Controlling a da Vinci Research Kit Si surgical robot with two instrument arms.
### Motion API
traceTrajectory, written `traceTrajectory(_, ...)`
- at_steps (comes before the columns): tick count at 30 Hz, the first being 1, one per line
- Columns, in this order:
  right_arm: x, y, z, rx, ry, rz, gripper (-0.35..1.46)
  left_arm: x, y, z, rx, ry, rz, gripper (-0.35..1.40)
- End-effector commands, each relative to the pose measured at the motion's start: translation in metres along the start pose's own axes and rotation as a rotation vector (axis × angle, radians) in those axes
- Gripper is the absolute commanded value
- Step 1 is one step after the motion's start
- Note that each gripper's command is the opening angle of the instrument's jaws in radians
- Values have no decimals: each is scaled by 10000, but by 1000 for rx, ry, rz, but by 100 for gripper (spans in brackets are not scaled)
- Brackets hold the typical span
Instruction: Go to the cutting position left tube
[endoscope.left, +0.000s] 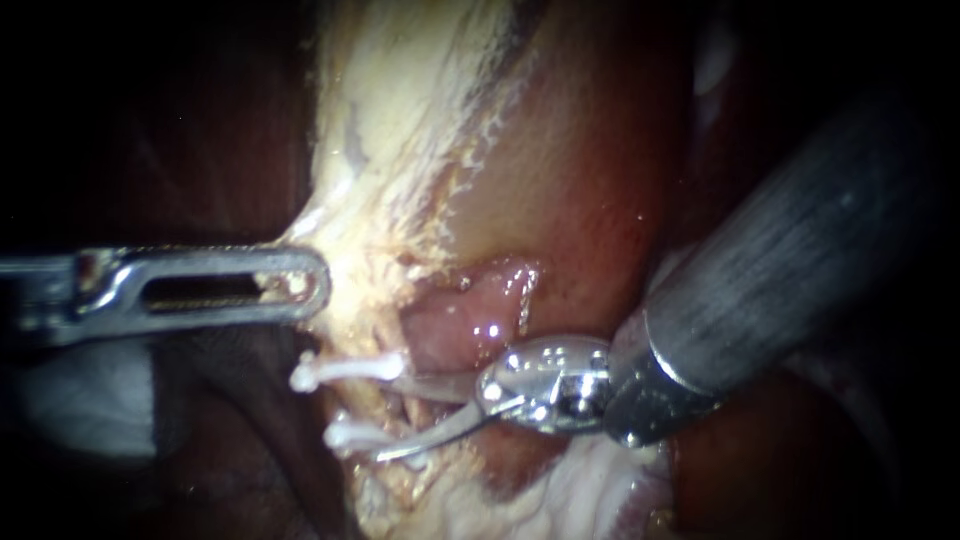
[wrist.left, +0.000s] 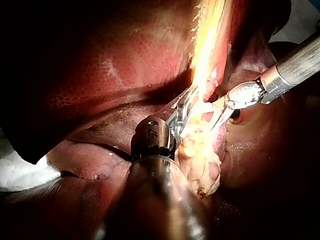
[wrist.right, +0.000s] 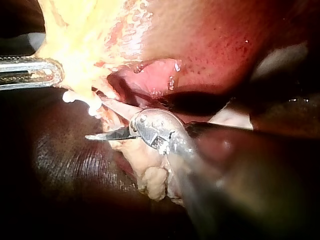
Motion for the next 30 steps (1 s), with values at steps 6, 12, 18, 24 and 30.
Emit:
traceTrajectory(6,1,2,5,8,-1,-1,142,1,-2,0,2,1,1,-35)
traceTrajectory(12,2,5,17,29,-4,-14,142,3,-5,0,6,4,1,-35)
traceTrajectory(18,3,7,32,62,-12,-32,140,3,-5,0,6,4,1,-35)
traceTrajectory(24,4,2,38,101,-23,-46,136,3,-4,0,6,5,1,-35)
traceTrajectory(30,8,1,41,116,-19,-55,131,2,-2,1,7,5,2,-35)
